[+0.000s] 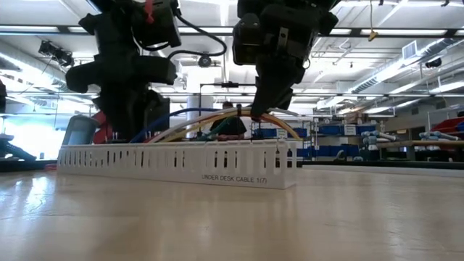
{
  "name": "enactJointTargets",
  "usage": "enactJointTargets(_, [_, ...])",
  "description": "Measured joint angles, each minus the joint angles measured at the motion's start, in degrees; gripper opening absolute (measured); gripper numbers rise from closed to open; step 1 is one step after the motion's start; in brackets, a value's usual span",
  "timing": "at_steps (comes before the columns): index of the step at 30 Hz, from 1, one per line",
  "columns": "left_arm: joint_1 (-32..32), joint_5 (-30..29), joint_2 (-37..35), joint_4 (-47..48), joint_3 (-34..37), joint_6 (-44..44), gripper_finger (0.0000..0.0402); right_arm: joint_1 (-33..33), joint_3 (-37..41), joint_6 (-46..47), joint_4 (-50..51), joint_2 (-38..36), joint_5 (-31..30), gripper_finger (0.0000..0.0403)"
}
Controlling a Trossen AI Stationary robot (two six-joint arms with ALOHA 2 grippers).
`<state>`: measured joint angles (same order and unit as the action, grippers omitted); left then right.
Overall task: Ziptie cables
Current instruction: Put the zip tied cable wires into the white cable duct
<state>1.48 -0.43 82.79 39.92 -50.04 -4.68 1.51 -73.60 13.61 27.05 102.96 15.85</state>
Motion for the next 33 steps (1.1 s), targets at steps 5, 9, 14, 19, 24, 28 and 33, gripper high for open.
enactJointTargets(5, [0.02,-0.04,0.04,-0.29,0.59,-2.63,0.0148,0.16,0.0,0.73,-1.57,0.0,-0.24,0.0015])
enactJointTargets(9, [0.04,-0.38,0.02,-3.47,2.71,-2.65,0.0096,0.32,0.0,1.86,-1.7,0.02,-0.28,0.0017])
enactJointTargets(14, [0.11,-1.46,-0.03,-7.45,5.17,-1.82,0.0018,0.73,0.0,4.28,-1.73,0.02,-0.35,0.0015])
enactJointTargets(19, [2.37,-3.17,-0.01,-7.76,5.29,3.42,0.0014,1.79,0.0,6.66,-1.53,0.02,-2.48,0.0015])
enactJointTargets(24, [3.53,-3.09,-0.01,-7.6,5.29,3.84,0.0013,2.15,0.0,7.97,0.93,0.07,-6.08,0.0014])
enactJointTargets(28, [3.85,-3.12,0.01,-7.65,5.29,3.84,0.0013,2.14,0.0,9.79,4.51,0.07,-7.86,0.0014])
enactJointTargets(33, [3.85,-3.15,0.06,-8.36,5.33,3.75,0.0013,2.15,0.55,10.08,6.83,0.07,-9.95,0.0014])
